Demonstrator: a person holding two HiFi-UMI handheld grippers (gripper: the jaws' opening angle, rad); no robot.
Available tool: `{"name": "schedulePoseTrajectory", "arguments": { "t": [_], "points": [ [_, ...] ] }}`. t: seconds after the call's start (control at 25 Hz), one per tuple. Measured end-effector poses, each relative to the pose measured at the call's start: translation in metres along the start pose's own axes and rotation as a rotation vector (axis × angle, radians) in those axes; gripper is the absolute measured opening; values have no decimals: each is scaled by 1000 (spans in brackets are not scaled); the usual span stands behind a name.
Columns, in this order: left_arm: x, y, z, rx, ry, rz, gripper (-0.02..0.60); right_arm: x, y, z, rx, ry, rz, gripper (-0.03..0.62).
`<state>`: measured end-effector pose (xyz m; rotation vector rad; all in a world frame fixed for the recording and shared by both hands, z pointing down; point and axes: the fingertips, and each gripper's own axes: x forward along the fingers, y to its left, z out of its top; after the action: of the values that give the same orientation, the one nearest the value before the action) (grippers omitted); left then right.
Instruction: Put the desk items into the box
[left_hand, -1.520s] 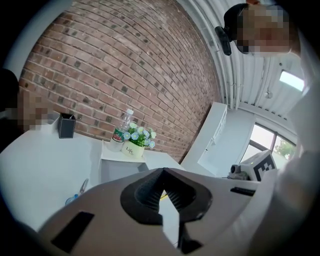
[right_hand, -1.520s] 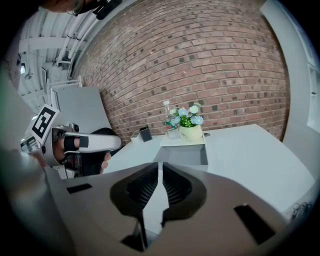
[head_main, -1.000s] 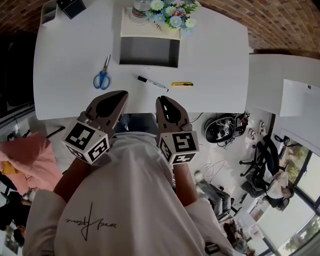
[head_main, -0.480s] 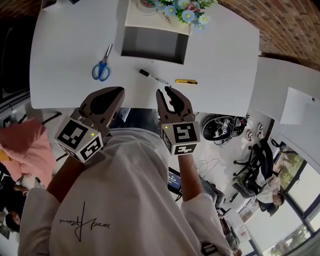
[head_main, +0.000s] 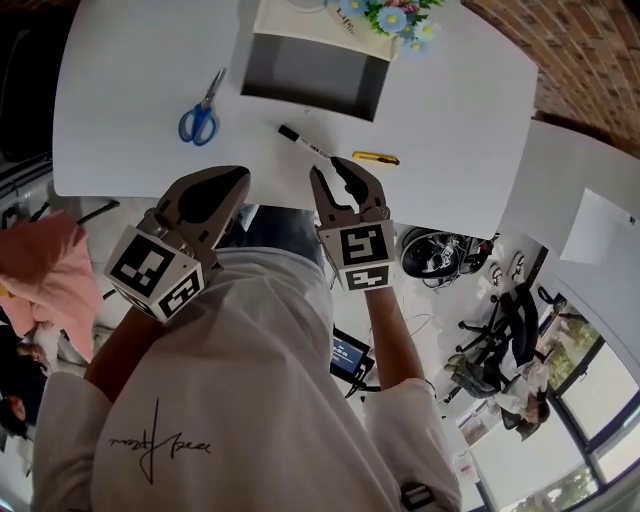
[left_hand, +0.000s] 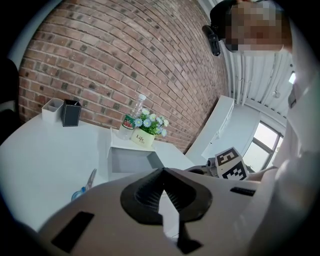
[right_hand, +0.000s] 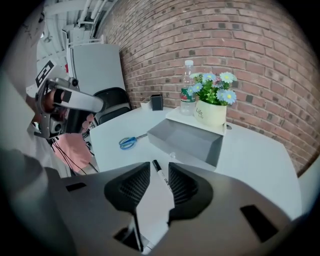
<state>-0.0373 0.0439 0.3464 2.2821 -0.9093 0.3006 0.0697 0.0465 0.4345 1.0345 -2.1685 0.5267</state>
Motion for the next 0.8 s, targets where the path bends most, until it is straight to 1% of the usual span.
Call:
{"name": "schedulePoseTrajectory", "arguments": {
  "t": [0.32,0.44,0.64,0.8],
  "points": [
    [8,4,-5,-14,10,33,5,26,-2,-26,-47,94,64,133],
    [9,5,-7,-20,12,40,5,35,-3,-33,-86,121,73,133],
    [8,9,-7,-27,8,63,5,46,-5,-42,-117,160,90,133],
    [6,13,-9,-37,8,83,5,52,-11,-50,-158,217,87,133]
  ]
}}
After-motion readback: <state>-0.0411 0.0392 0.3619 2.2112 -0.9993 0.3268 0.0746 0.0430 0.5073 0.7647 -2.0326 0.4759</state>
